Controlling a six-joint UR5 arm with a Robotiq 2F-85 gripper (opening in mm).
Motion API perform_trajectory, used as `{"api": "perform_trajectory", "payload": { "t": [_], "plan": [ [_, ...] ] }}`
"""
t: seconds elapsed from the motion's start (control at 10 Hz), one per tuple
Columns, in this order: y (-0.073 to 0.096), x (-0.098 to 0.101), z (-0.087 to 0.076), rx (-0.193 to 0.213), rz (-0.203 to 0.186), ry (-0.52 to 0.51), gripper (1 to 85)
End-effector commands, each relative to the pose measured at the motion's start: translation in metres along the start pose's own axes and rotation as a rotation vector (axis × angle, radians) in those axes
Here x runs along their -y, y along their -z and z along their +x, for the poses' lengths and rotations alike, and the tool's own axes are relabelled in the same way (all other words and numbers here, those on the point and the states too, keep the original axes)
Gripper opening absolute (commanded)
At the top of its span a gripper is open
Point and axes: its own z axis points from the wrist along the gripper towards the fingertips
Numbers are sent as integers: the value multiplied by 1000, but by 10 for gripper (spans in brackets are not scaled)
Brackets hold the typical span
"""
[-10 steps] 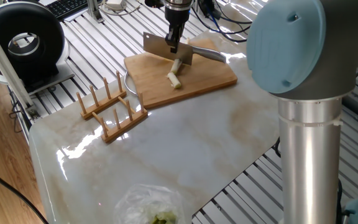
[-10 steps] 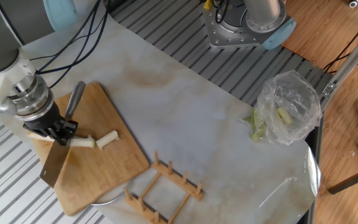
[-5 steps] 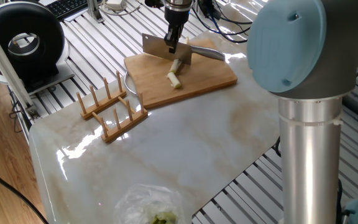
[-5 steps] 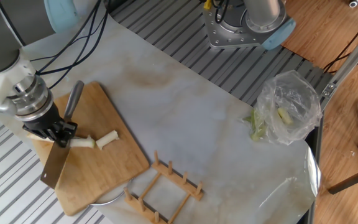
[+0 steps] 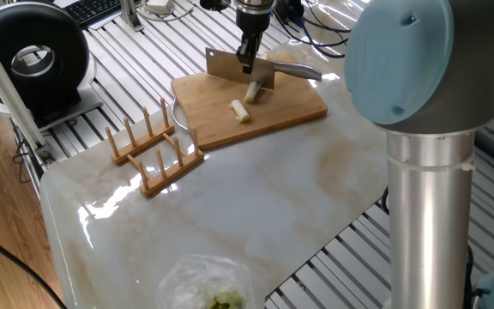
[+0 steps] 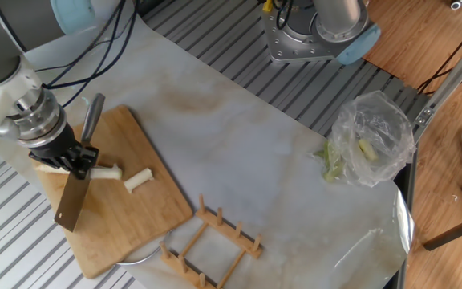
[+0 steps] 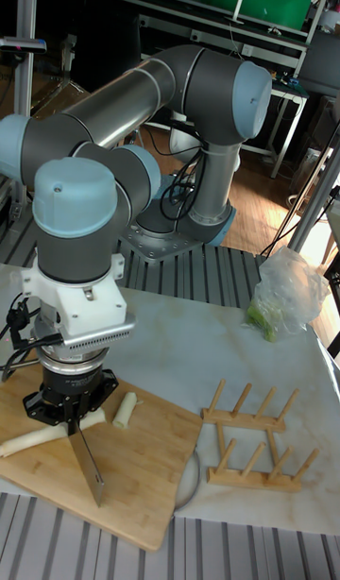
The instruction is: Chop the scallions
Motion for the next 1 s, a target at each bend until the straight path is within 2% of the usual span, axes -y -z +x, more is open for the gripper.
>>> {"api": "perform_trajectory", "payload": {
  "t": [0.0, 0.2, 0.4, 0.5, 0.7, 0.9],
  "plan": [
    [-3, -2, -1, 22, -15, -7, 13],
    [1, 6, 5, 34, -24, 16, 13],
    [15, 12, 11, 17, -39, 35, 13],
    [12, 11, 9, 19, -25, 27, 13],
    [5, 9, 1, 44, -29, 17, 13],
    [7, 4, -5, 49, -37, 10, 13]
  ]
}}
